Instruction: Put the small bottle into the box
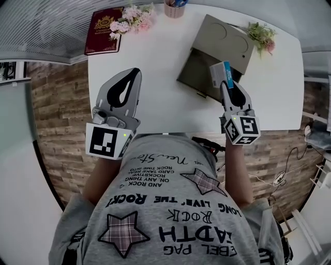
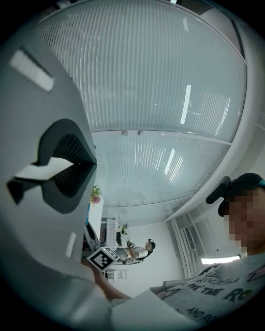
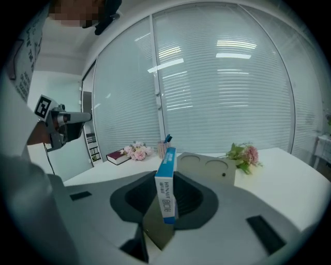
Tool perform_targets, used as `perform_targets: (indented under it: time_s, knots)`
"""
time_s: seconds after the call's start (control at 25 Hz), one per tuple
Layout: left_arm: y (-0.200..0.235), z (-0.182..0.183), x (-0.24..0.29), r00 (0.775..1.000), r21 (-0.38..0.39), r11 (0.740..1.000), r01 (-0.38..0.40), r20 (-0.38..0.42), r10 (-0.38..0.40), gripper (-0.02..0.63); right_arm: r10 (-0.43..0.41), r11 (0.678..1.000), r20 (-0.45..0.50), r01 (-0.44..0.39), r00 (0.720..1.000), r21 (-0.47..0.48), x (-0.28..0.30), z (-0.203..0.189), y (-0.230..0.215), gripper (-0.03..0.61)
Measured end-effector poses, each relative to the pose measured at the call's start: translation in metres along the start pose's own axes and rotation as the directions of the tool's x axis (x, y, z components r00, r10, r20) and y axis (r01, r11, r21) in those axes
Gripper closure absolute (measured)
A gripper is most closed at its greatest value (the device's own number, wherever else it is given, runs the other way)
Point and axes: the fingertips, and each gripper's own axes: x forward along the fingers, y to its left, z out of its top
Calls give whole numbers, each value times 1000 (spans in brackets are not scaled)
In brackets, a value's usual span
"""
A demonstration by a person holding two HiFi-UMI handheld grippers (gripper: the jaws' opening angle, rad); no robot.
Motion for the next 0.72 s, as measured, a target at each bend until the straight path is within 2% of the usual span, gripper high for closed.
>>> perform_targets:
  time_s: [0.16,0.4,0.72]
  knots:
    - [1,0,1,1000,3,1000,-5,-3,5,604,5,1000,-11,-5,1000,30,3,-8,-1,477]
    - [0,-3,3,1000,-1,1000,-9,-10,9,604,10,991,2,-10,1000,132,3,-14,-6,477]
    - [-2,-2,9,1000,22,1000,-8,-11,8,604,18,983,-26,-13,999,186,4,-23,-11,477]
